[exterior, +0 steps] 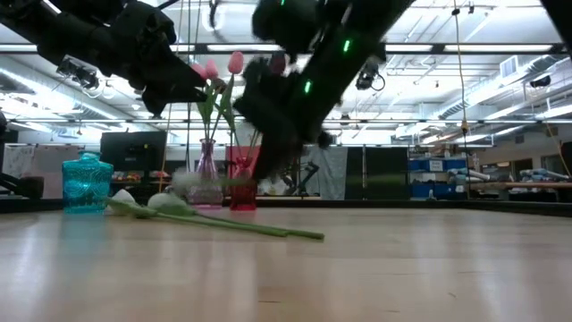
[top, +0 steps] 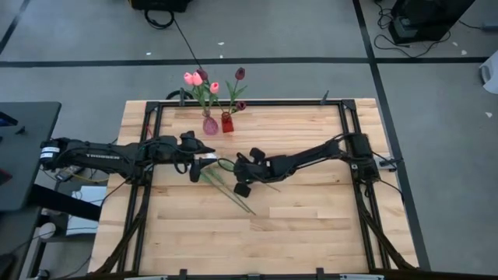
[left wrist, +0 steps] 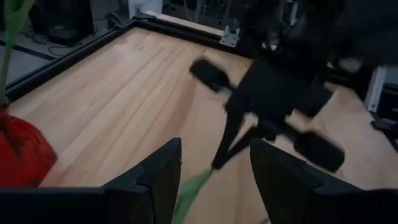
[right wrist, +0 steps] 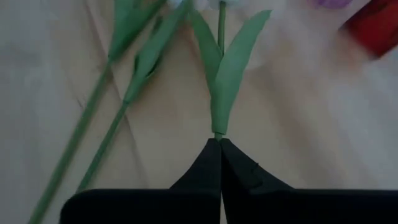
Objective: Sort flowers into vase by color
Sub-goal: Put the white flower into the blue vase
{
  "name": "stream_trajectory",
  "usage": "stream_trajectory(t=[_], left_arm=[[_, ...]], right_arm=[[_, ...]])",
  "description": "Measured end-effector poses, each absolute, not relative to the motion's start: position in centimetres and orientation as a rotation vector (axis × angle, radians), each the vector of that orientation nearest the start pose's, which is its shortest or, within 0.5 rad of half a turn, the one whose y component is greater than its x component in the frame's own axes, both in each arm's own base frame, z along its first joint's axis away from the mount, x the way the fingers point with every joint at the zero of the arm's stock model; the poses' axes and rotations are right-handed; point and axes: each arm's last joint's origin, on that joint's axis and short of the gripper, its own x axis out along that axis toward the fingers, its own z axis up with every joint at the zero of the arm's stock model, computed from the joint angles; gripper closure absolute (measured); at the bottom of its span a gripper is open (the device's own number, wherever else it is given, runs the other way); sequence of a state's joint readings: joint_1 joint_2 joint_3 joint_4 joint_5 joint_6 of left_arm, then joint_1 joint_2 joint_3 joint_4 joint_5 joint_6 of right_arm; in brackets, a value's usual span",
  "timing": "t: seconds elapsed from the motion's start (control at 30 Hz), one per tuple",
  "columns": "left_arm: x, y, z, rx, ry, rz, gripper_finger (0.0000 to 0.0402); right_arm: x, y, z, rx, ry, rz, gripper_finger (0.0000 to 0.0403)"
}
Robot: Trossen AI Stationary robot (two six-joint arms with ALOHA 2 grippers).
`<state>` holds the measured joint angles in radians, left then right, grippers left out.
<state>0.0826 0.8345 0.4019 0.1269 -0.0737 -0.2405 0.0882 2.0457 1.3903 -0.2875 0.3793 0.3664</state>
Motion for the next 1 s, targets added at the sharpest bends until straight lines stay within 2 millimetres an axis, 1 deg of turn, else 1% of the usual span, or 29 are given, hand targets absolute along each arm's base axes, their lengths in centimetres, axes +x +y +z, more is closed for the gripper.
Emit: stream_trajectory(t=[0.13,0.2,0.3,0.37,0.5,0.67,0.77,0.9,1.0], left_arm=[[18.1,1.6,22.2,-0.248,0.288,0.147,0.0204],[18.2,1.4,22.1,-0.265,0.276,0.111,0.0204],[18.2,0.8,20.7,-0.309,0.235,0.046,0.0203],[18.2,0.4,19.7,-0.331,0.213,0.007,0.0203],[18.1,-0.3,19.1,-0.327,0.150,-0.048,0.0203],[18.7,-1.0,19.3,-0.291,0.092,-0.096,0.0203],[19.1,-1.2,19.5,-0.269,0.060,-0.098,0.0203],[19.3,-1.3,19.6,-0.255,0.033,-0.109,0.0203],[19.4,-1.4,19.9,-0.230,-0.001,-0.120,0.0203]], right_arm=[[41.6,3.8,18.2,0.066,0.837,-0.454,0.0400],[41.2,4.5,19.5,0.033,0.797,-0.487,0.0401],[40.7,5.6,21.3,-0.011,0.701,-0.556,0.0401],[40.6,6.2,21.9,-0.052,0.660,-0.597,0.0401],[40.8,7.3,23.1,-0.087,0.539,-0.643,0.0402],[42.2,8.5,24.2,-0.086,0.382,-0.528,0.0401],[42.7,8.7,25.0,-0.068,0.310,-0.441,0.0401],[43.1,8.8,26.0,-0.066,0.217,-0.377,0.0401],[43.3,8.9,26.5,-0.044,0.175,-0.284,0.0400]])
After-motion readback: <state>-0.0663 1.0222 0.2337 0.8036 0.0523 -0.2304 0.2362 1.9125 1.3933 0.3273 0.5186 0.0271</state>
